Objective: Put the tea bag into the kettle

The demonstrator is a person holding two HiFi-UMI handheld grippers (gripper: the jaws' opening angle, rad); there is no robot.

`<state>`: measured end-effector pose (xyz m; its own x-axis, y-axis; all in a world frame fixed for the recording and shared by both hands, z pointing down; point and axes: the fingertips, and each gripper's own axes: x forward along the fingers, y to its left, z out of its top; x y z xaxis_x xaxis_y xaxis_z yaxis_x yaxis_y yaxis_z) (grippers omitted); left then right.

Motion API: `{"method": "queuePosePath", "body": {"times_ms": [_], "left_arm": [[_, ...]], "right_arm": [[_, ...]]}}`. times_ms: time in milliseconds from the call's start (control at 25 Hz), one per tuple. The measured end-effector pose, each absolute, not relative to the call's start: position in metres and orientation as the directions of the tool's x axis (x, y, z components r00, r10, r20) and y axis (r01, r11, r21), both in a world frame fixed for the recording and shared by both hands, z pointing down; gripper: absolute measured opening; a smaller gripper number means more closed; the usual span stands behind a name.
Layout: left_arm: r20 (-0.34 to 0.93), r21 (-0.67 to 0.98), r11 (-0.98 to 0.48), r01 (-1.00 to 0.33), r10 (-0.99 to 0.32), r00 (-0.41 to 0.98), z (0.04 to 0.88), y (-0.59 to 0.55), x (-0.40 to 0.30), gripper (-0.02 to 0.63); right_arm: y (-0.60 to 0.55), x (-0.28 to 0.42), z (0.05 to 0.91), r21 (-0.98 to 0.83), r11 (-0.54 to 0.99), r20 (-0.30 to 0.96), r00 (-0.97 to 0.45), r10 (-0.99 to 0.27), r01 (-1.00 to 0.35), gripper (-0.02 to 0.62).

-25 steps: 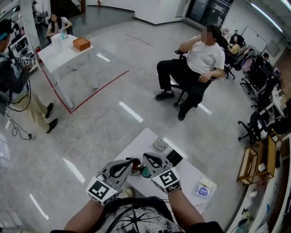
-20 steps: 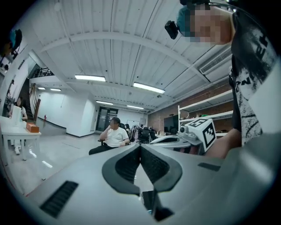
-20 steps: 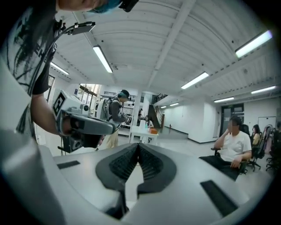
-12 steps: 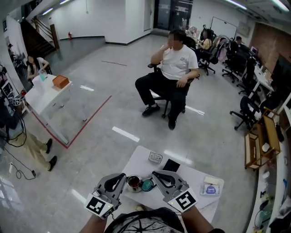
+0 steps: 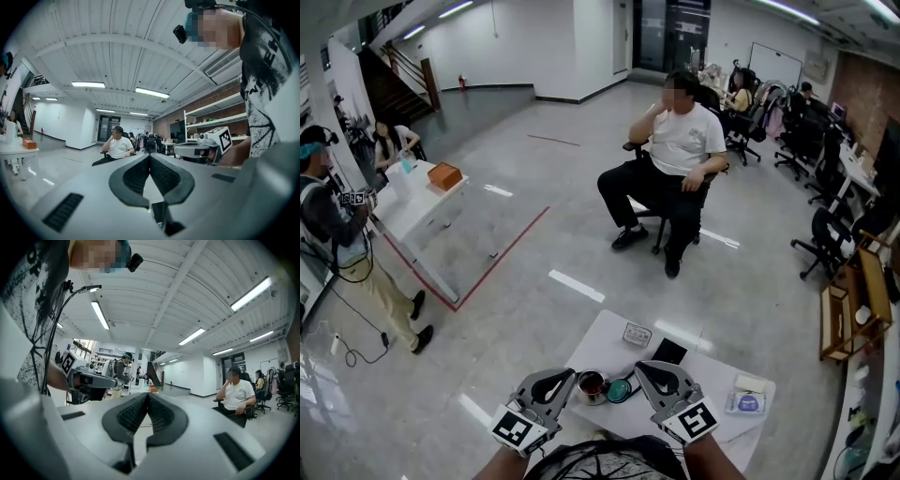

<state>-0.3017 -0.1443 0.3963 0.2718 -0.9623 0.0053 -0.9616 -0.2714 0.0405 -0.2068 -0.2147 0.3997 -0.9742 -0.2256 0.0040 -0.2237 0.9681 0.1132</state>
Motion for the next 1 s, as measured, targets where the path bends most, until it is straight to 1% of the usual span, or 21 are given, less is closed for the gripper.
{"method": "queuePosePath", "body": {"times_ms": [80, 280, 640, 840, 1000], "left_arm": [[0.006, 0.040, -0.267, -0.963, -0.964, 0.267, 0.397, -0.144, -0.304, 0.008], [0.000, 0.035, -0.246, -0.969, -0.969, 0.246, 0.392, -0.140, -0.304, 0.008], [-0.002, 0.035, -0.225, -0.974, -0.974, 0.225, 0.394, -0.130, -0.310, 0.007], [0.001, 0.040, -0.218, -0.975, -0.976, 0.219, 0.393, -0.129, -0.309, 0.006], [0.011, 0.035, -0.220, -0.975, -0.975, 0.220, 0.395, -0.126, -0.302, 0.008]], "right_arm": [[-0.219, -0.209, 0.403, 0.089, 0.970, 0.013, -0.973, -0.229, -0.227, 0.011], [-0.223, -0.211, 0.394, 0.028, 0.980, -0.018, -0.981, -0.195, -0.195, 0.009], [-0.214, -0.220, 0.395, 0.094, 0.984, 0.020, -0.988, -0.151, -0.148, 0.009], [-0.212, -0.220, 0.390, 0.150, 0.976, 0.058, -0.984, -0.167, -0.156, 0.009], [-0.205, -0.213, 0.395, 0.164, 0.978, 0.056, -0.989, -0.139, -0.128, 0.008]]}}
